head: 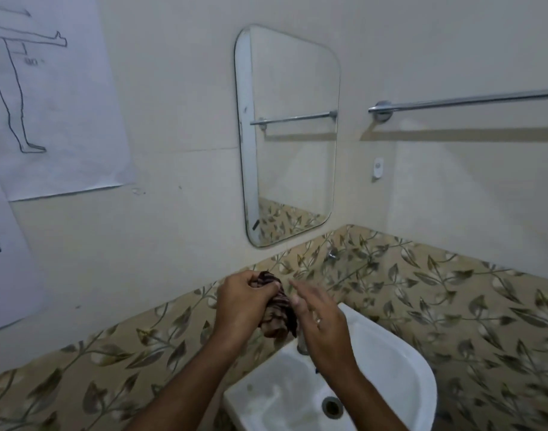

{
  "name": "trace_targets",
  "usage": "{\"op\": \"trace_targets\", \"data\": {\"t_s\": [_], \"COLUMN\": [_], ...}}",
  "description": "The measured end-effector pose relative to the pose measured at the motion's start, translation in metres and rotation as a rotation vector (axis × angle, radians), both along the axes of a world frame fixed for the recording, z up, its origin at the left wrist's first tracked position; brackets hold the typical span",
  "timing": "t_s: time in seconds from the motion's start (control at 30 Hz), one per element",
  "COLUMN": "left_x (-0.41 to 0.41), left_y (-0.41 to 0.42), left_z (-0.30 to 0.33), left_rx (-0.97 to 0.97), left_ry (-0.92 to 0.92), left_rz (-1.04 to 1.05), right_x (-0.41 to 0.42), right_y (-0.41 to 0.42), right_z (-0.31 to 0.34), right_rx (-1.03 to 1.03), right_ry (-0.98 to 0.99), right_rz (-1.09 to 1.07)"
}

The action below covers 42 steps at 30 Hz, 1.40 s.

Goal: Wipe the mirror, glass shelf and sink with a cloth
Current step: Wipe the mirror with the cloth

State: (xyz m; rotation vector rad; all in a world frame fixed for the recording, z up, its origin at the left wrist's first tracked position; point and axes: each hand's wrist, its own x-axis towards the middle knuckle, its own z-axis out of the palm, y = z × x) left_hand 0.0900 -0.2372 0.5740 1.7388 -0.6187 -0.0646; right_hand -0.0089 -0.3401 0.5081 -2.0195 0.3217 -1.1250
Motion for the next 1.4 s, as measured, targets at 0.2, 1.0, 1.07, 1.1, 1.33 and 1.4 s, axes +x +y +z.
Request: {"op": "trace_targets", "data": {"t_s": [0.2,1.0,1.07,1.1,1.33,1.4], "left_x": [0.011,0.147,0.153,0.157,0.182,0.184], "left_y": [-0.010,-0.082,-0.089,-0.093,-0.106,-0.109], "left_z": [0.025,0.088,0.097,0.100,0.095,0.090], "left_rx": [-0.041,0.348,0.384,0.410,0.477,0.446], "left_ry": [0.205,-1.336,-1.400,-1.433,-1.579,-1.603], "left_rz": [-0.134,0.204,0.220,0.212,0.277,0.289], "right_x": [0.006,0.218,0.233,0.238,0.252,0.254], "right_y": [0.006,-0.065,-0.058,-0.057,-0.101,-0.128], "right_z": [0.003,0.082,0.071,0.066,0.057,0.059], "right_rx": [-0.251,0.059,-0.117,-0.178,-0.252,-0.236], "right_ry": [0.145,-0.344,-0.275,-0.284,-0.309,-0.337], "right_rz": [0.006,-0.273,-0.211,-0.212,-0.180,-0.216]}}
